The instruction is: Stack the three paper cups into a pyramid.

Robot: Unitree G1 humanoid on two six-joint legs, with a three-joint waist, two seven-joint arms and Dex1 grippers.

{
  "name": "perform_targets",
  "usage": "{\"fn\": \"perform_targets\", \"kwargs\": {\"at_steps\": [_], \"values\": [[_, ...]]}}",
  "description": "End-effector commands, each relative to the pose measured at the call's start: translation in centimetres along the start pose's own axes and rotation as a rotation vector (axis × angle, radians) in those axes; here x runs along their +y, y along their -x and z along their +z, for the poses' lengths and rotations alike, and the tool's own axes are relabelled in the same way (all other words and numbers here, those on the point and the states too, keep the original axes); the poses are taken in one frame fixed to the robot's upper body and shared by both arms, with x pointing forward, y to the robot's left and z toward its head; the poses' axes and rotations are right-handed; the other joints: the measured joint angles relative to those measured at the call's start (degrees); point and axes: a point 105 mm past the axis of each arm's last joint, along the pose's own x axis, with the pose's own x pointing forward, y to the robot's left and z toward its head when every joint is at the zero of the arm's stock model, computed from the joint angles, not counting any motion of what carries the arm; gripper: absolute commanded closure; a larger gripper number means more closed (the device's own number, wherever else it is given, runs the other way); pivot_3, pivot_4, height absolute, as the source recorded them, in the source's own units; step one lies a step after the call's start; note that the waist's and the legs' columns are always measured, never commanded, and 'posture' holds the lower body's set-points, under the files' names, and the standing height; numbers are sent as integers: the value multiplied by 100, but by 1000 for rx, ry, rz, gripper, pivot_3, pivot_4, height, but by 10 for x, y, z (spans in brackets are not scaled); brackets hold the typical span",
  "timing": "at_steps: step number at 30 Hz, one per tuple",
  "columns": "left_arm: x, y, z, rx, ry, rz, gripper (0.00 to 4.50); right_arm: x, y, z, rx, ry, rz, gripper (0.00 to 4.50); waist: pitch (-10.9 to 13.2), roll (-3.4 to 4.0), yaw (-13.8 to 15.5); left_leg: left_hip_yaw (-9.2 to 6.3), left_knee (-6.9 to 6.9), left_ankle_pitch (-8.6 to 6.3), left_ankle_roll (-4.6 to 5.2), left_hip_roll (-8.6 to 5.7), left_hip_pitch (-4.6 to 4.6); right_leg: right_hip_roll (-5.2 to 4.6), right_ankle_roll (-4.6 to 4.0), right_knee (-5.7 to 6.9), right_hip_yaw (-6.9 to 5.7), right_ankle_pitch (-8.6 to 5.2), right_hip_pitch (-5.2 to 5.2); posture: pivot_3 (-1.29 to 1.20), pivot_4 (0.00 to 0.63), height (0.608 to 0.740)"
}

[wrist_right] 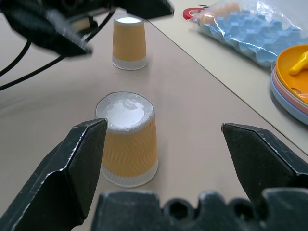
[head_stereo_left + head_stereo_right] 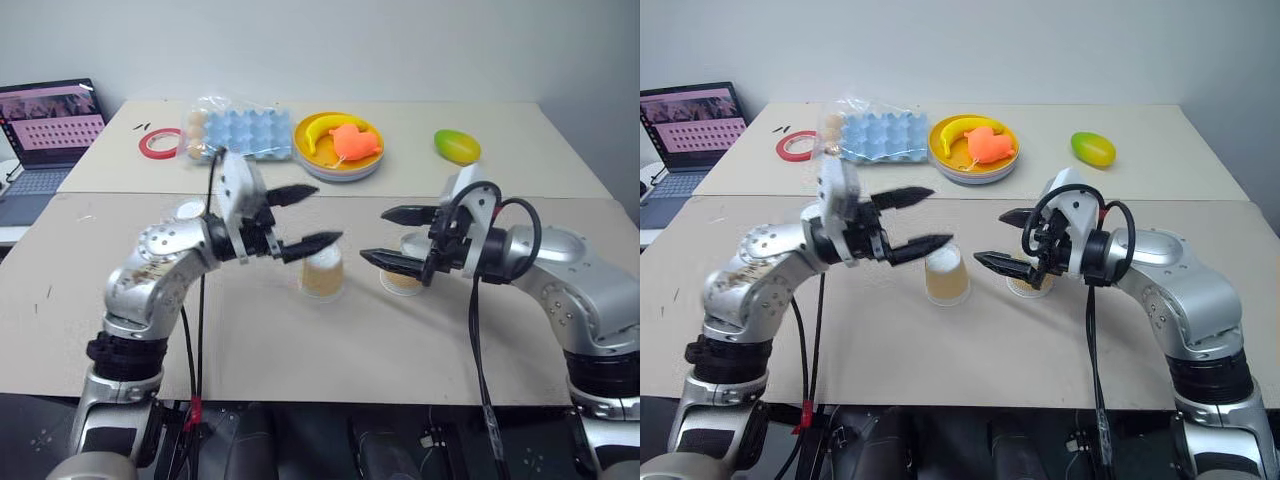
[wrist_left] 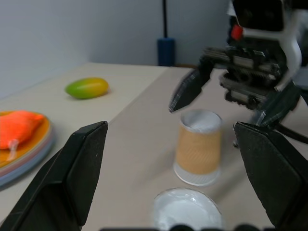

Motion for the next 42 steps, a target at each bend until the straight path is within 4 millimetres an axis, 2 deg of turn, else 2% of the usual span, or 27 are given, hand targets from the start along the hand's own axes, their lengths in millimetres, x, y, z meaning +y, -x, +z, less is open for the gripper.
{"fn": "perform_targets", "kwargs": {"at_steps": [1,2,5,8,9,15,17,24,27,34,39,42], "values": [[47,27,-5,-47,-11,547,42,0,-1,13,-41,58,8,0,0,-1,3,0,2,0,0,0,3,-1,1,0,-1,0,7,0,150,641],[48,39,-18,-19,-62,693,42,0,-1,12,-40,55,9,0,-1,1,1,-3,2,-1,2,0,7,-1,1,-6,-3,0,15,0,150,641],[39,65,-48,60,-154,928,42,1,-1,10,-34,52,18,0,1,1,-26,5,17,-24,41,-3,41,-5,9,-26,12,-3,64,0,150,641],[30,81,-73,153,-229,1037,42,2,-1,8,-28,50,23,0,14,-14,33,-5,19,-24,41,-2,32,-4,7,-19,-4,-2,51,0,150,641],[29,85,-81,164,-203,1063,42,3,-2,8,-30,48,26,0,14,-14,55,-9,18,-24,41,-3,34,-4,6,-16,-9,-1,55,0,150,641],[41,104,-90,176,-158,1182,42,2,-3,9,-31,46,33,0,14,-13,76,-3,29,-24,37,-5,37,-4,13,-9,-2,5,51,0,150,641],[47,103,-92,186,-157,1173,42,2,-3,10,-33,47,34,0,14,-13,75,-2,27,-24,37,-5,36,-4,12,-9,-2,5,49,0,150,641],[71,77,-107,193,-90,1084,42,1,-1,10,-36,48,18,0,14,-13,86,-2,24,-25,37,-6,29,-4,12,-18,-2,5,50,0,150,641],[80,73,-107,182,-72,1077,42,0,1,9,-34,47,5,0,14,-13,89,-2,24,-25,37,-6,29,-4,12,-18,-2,5,50,0,150,641],[95,67,-93,134,-57,1084,42,1,3,5,-22,38,-11,0,14,-13,71,-3,20,-25,38,-6,28,-4,12,-21,-3,5,51,0,150,641],[100,60,-82,106,-61,1062,42,2,3,3,-15,33,-15,0,14,-14,58,-4,20,-25,38,-6,29,-4,12,-23,-3,5,54,0,150,641],[101,59,-82,103,-50,1058,42,3,3,1,-11,31,-16,0,14,-14,53,-4,20,-25,37,-6,29,-4,12,-24,-4,5,54,0,150,641]]}}
